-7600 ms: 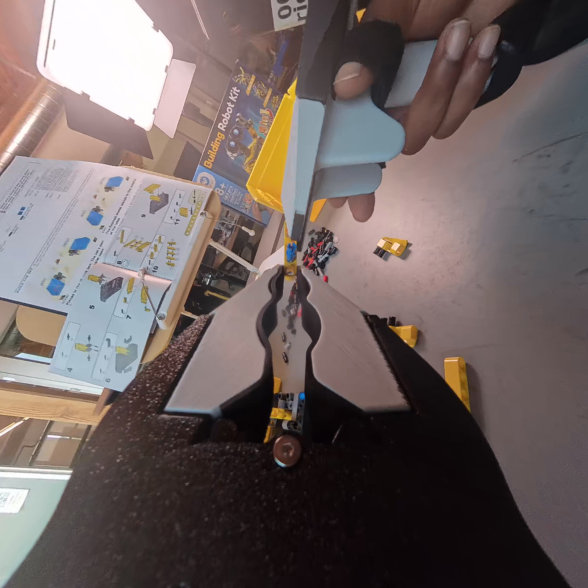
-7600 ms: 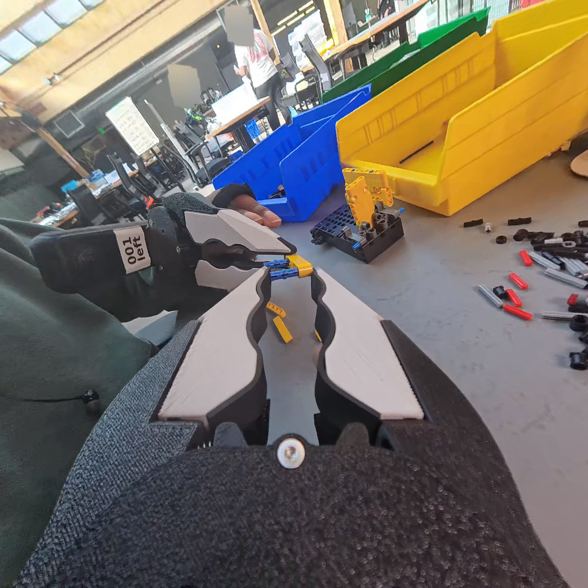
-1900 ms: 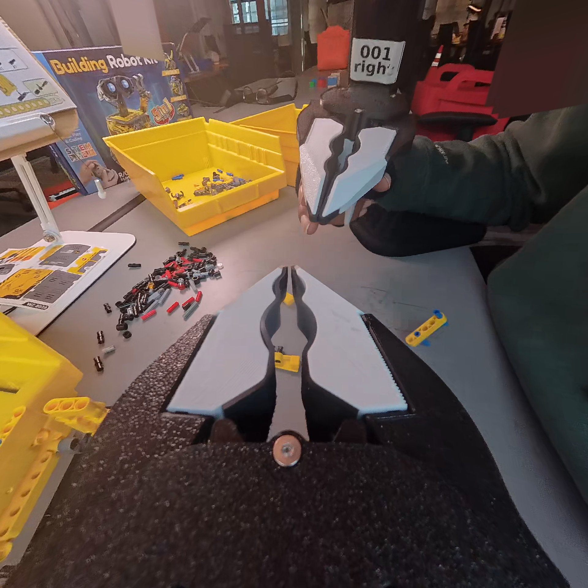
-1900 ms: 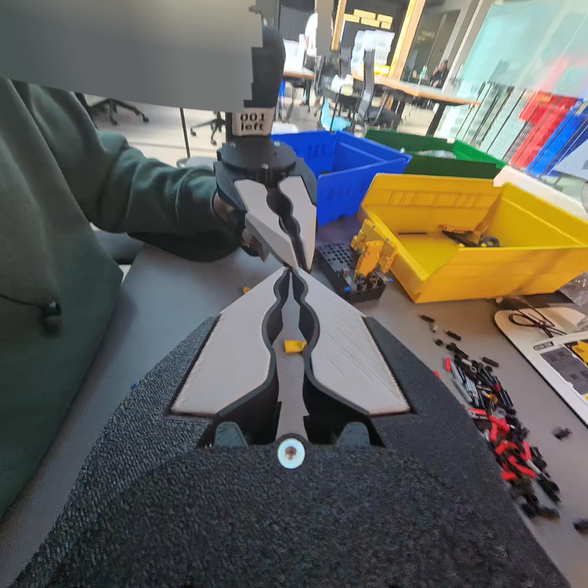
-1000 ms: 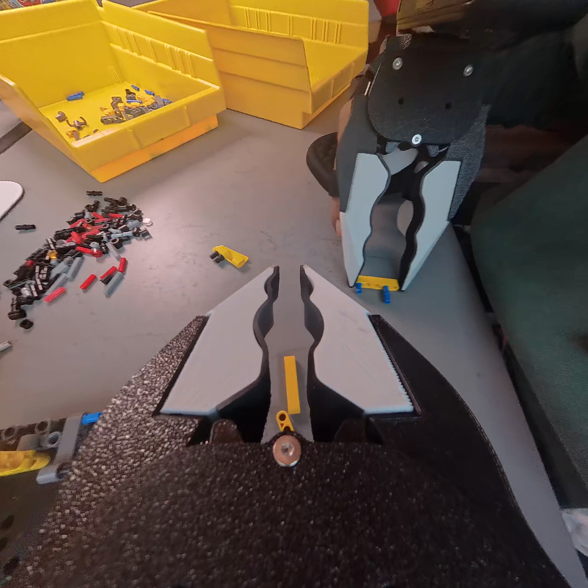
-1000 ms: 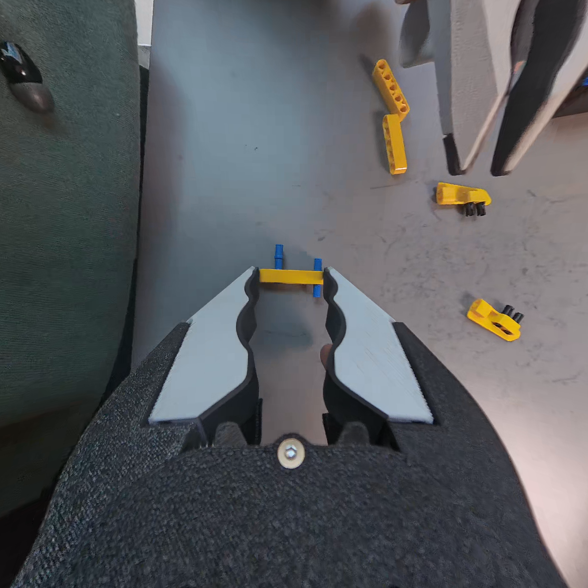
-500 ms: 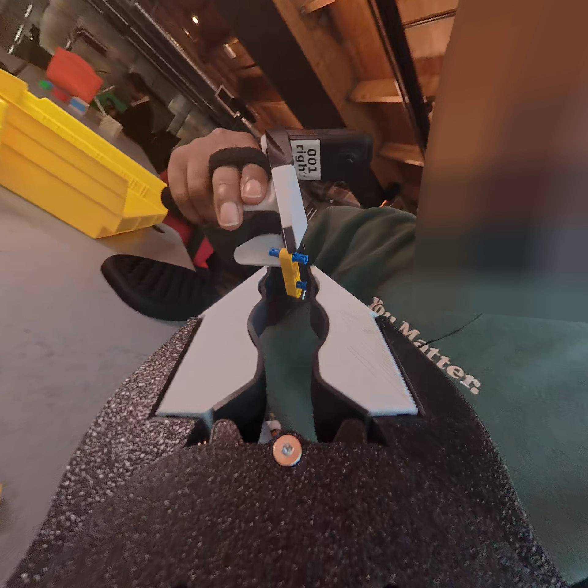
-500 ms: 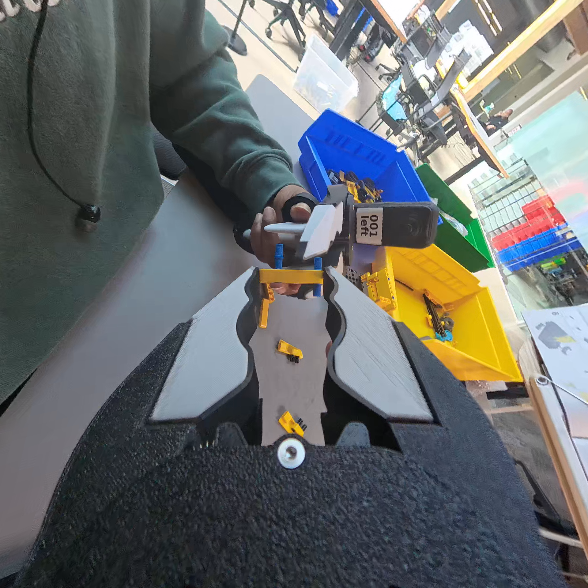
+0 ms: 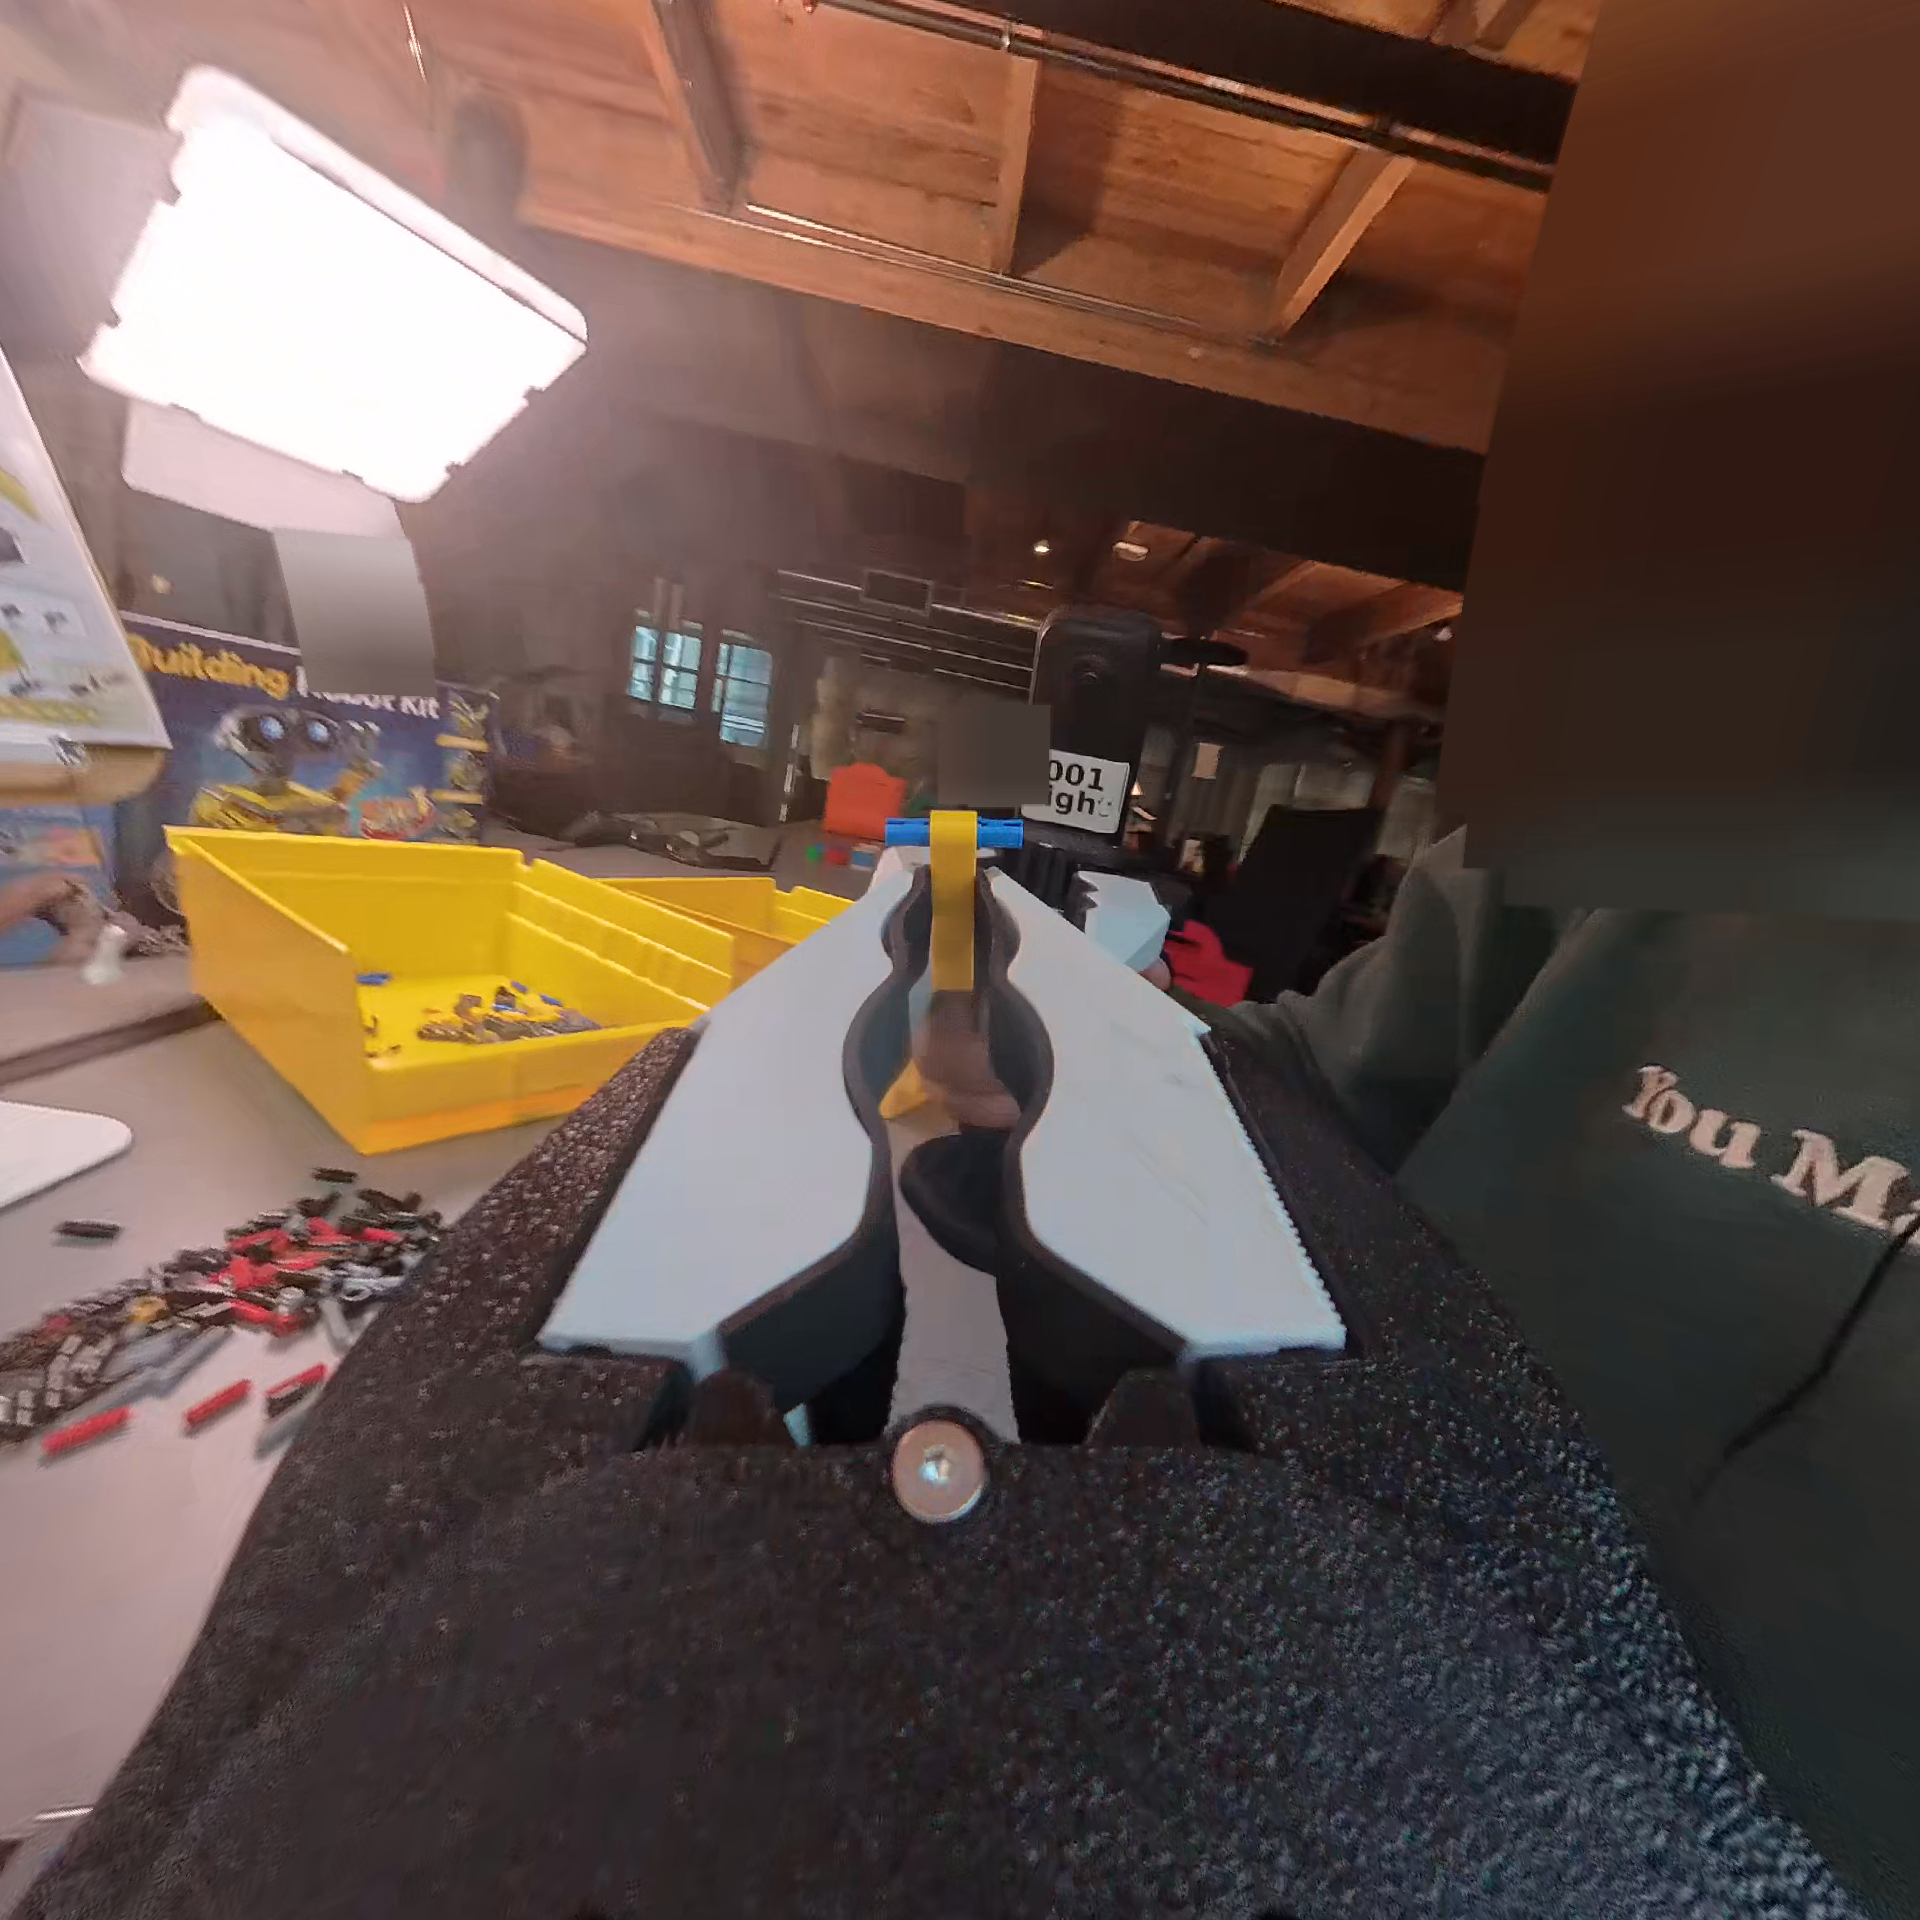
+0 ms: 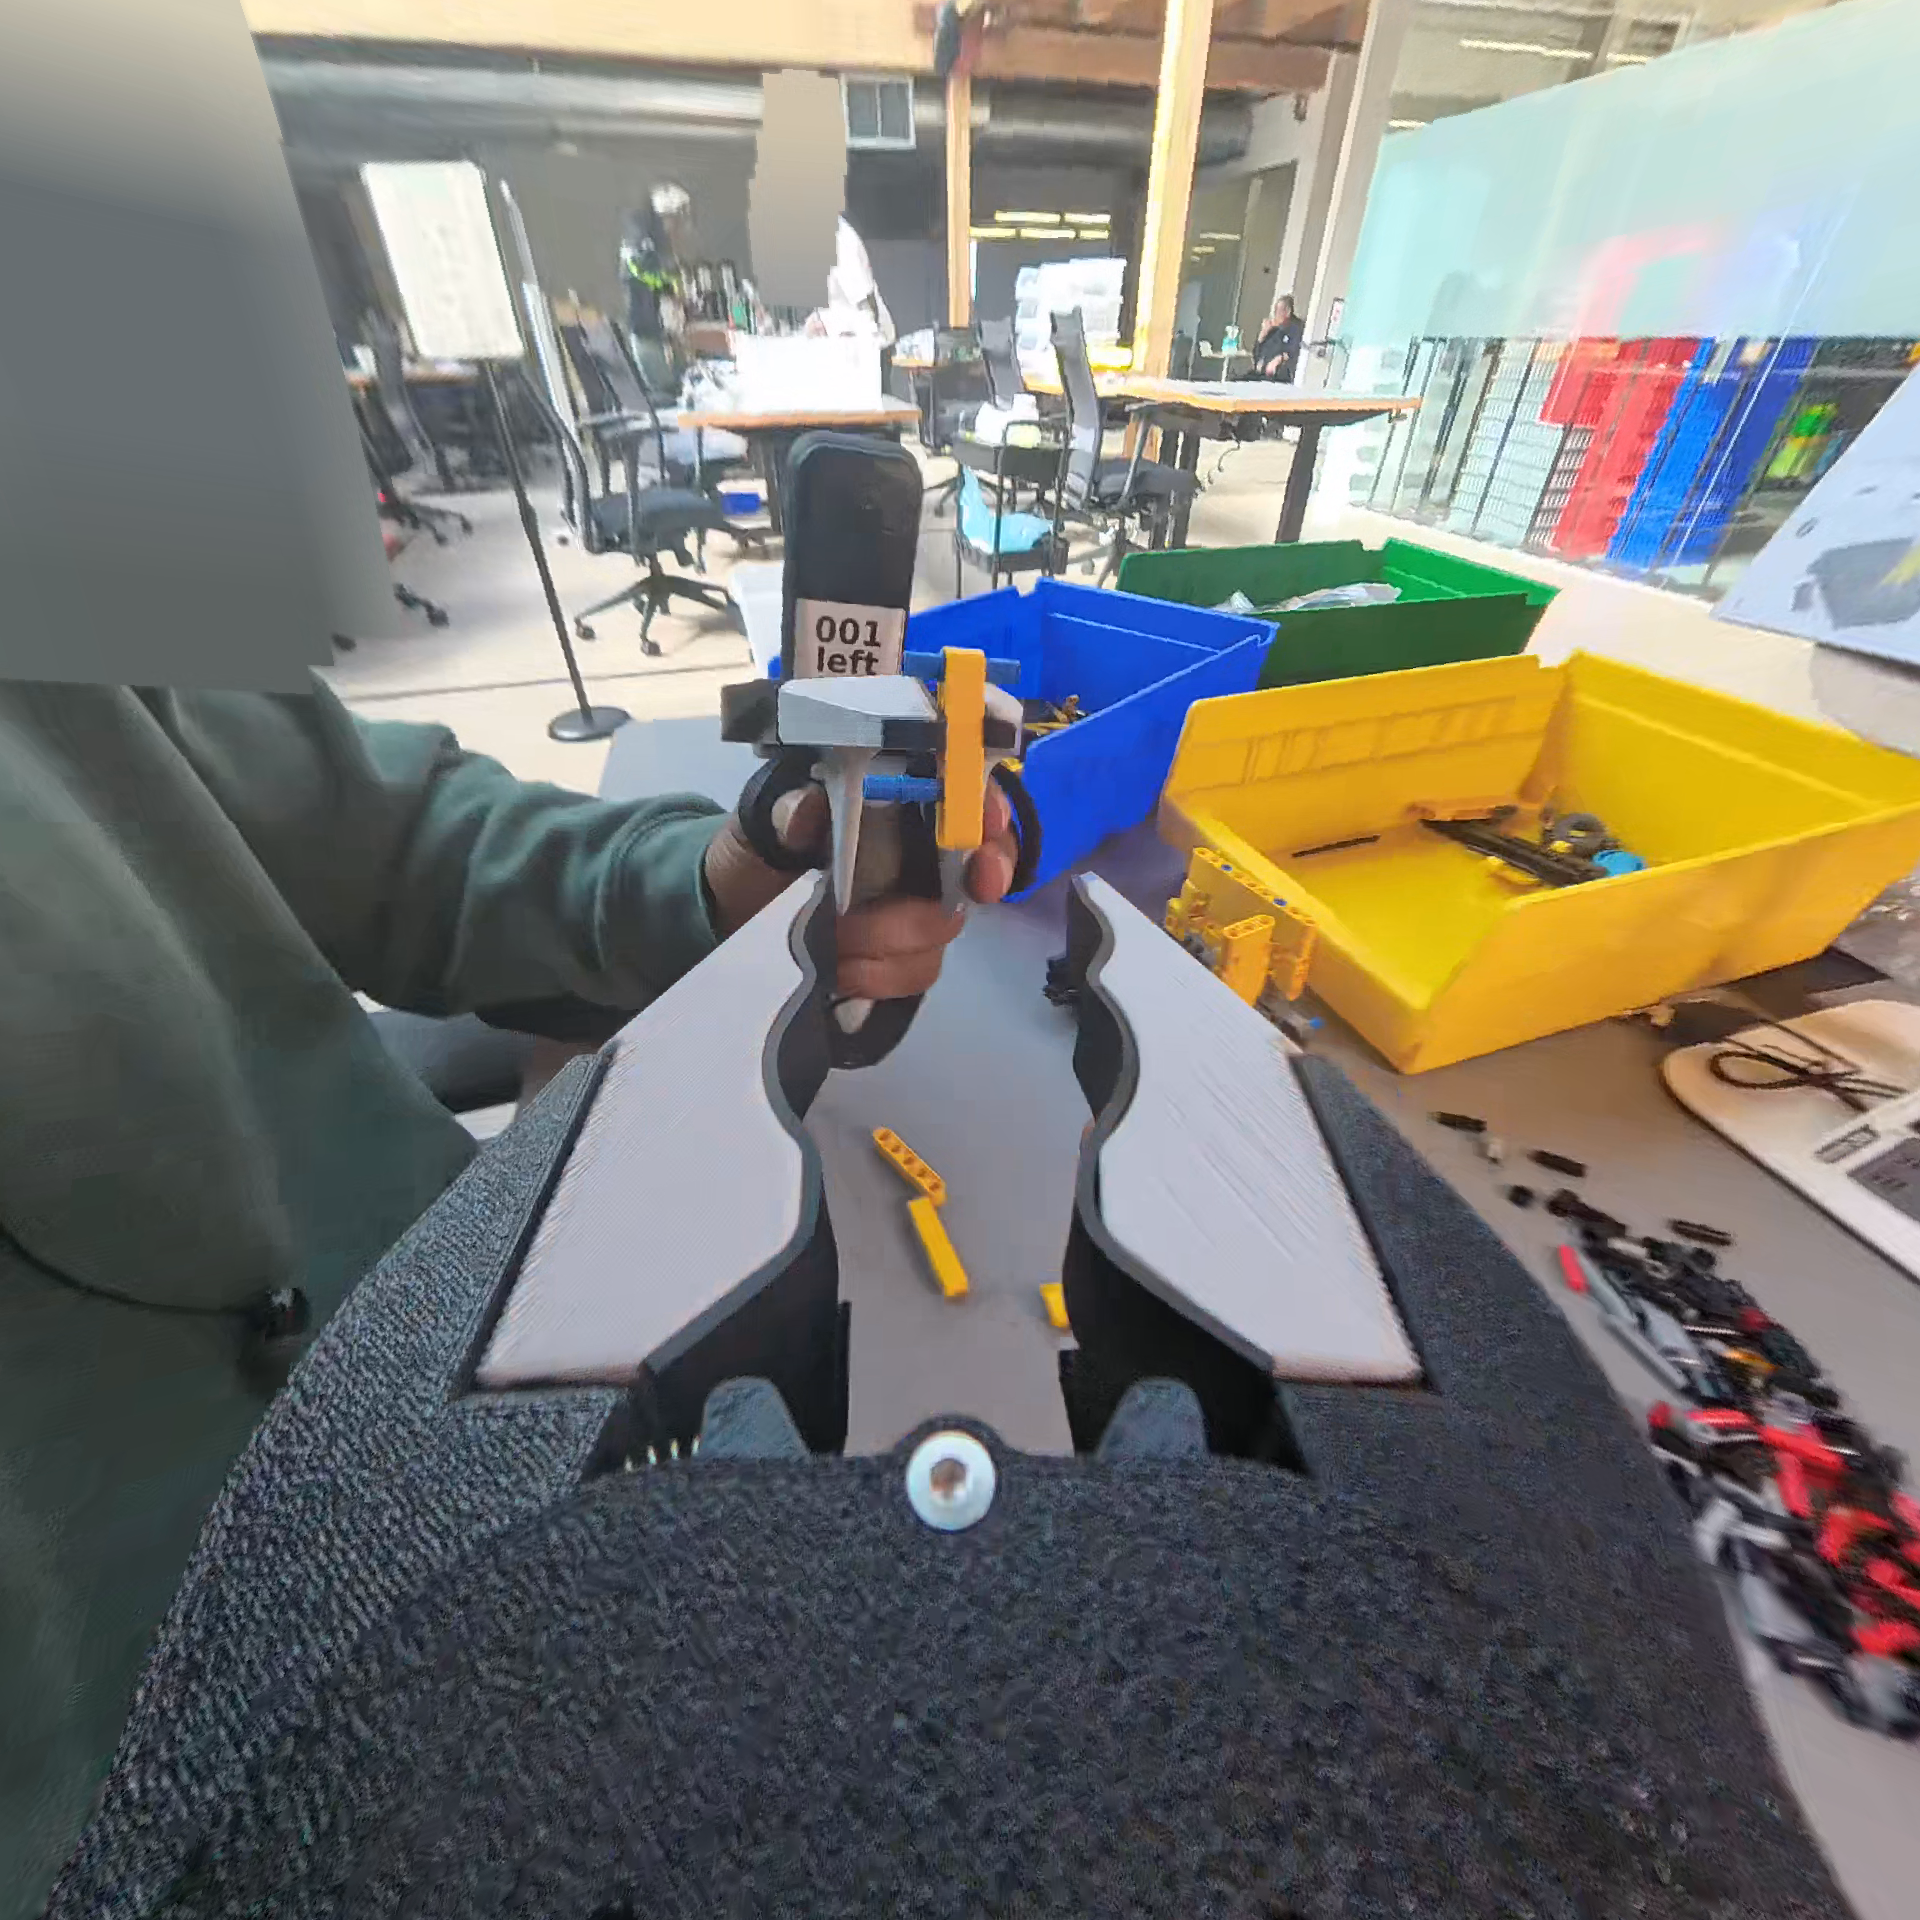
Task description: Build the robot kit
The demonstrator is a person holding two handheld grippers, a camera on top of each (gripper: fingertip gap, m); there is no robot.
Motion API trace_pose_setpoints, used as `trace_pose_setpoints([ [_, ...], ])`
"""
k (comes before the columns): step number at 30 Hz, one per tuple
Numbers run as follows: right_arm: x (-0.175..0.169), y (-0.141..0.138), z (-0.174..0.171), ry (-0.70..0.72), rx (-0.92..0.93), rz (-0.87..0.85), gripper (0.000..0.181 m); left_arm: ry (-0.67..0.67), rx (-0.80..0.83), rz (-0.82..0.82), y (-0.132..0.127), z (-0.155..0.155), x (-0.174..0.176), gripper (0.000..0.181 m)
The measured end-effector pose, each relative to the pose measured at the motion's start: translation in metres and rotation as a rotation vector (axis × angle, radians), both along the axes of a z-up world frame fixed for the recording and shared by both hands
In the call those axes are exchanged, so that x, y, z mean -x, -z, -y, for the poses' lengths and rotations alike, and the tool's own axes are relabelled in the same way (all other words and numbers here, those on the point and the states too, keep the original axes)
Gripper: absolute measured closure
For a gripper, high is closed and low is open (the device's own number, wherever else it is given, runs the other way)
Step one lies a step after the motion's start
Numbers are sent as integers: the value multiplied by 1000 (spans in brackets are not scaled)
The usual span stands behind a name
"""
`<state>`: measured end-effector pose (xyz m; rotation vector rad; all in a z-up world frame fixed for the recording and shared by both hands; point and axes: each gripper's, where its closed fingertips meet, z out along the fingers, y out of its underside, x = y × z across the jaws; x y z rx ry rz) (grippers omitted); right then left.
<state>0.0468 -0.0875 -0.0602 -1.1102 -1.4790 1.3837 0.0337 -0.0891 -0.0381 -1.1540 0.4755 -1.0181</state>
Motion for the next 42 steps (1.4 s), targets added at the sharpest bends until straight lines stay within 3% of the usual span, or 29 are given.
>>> trace_pose_setpoints([
  [3,11,5,13,-1,11,-10,135,-56,-73,-54,-3,3,-4,175],
  [7,15,-1,18,-35,27,-8,156,-69,-124,-107,-1,7,-10,175],
  [13,13,3,24,-93,18,39,157,-67,-176,-176,1,13,-14,175],
  [31,2,1,35,-118,7,-38,167,-74,-280,-344,1,28,-30,175],
  [39,-3,3,44,-199,56,-21,167,-18,-268,-350,3,35,-38,176],
  [42,-1,5,40,-162,0,-12,166,-4,-247,-320,4,33,-36,175],
])
